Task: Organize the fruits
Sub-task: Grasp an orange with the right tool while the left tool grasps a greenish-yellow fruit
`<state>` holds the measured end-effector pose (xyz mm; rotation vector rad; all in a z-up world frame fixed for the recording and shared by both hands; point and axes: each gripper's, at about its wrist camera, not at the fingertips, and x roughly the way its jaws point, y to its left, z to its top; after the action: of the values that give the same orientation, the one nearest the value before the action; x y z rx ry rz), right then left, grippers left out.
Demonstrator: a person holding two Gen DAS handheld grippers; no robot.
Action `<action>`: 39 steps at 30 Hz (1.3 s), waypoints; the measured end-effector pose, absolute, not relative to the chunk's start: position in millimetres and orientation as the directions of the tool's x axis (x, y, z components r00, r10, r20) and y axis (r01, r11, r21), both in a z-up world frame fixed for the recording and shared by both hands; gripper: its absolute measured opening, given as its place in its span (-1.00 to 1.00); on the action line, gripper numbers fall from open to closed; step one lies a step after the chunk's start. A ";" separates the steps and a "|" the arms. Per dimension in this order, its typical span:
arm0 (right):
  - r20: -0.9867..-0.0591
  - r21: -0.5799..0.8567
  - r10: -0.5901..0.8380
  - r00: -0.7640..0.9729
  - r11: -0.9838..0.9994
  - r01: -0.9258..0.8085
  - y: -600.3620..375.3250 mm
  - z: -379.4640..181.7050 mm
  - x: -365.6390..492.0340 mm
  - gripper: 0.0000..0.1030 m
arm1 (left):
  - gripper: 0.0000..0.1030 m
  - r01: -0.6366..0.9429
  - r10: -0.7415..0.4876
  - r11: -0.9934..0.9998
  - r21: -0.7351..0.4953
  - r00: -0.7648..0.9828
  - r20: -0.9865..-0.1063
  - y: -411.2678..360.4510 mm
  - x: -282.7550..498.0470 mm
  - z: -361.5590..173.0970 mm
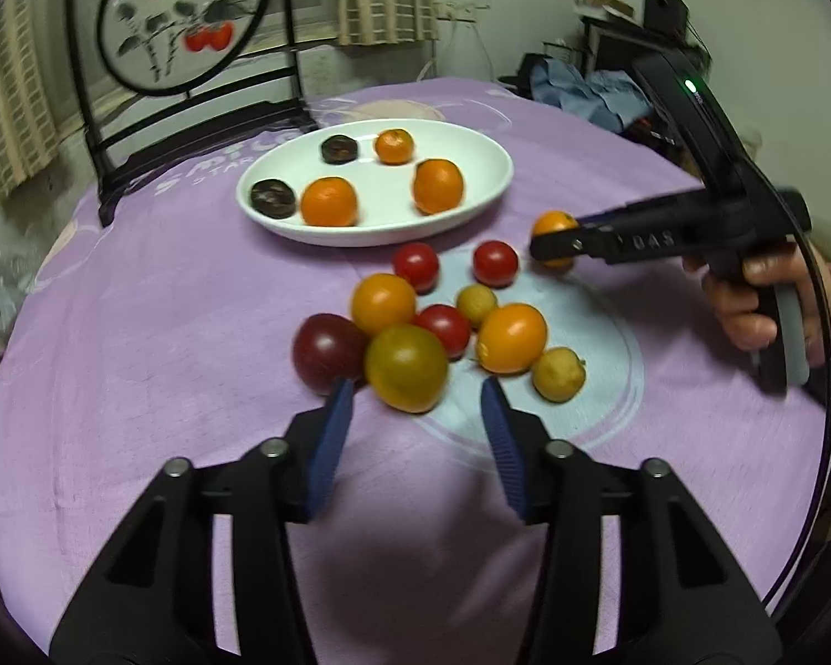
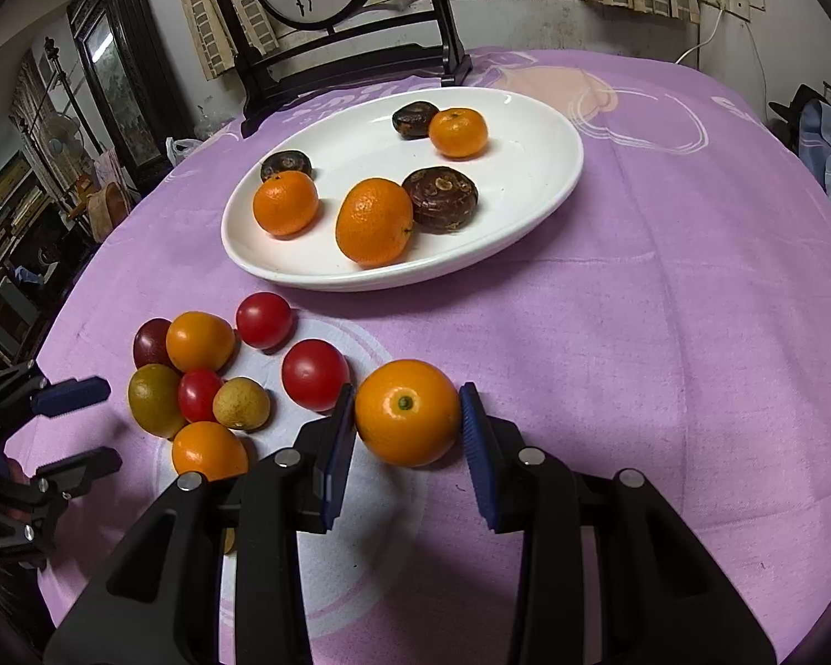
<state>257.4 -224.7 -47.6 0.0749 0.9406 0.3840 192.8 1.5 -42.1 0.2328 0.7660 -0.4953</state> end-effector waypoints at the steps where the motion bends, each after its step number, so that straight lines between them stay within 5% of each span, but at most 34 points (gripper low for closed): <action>1: -0.774 0.228 0.352 0.526 0.930 -0.287 -225.1 -48.2 257.7 -0.28 | -0.17 0.512 -0.341 0.858 0.027 0.609 -0.716 -0.2 193.2 -43.7; 39: -0.756 0.231 0.367 0.542 0.924 -0.303 -223.2 -38.9 254.3 -0.28 | -0.24 0.461 -0.313 0.887 -0.030 0.552 -0.773 -7.9 222.0 -60.5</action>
<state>254.3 -223.2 -38.9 0.0758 0.9159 0.3983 222.0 -7.9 -60.5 0.1847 0.8739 -0.4609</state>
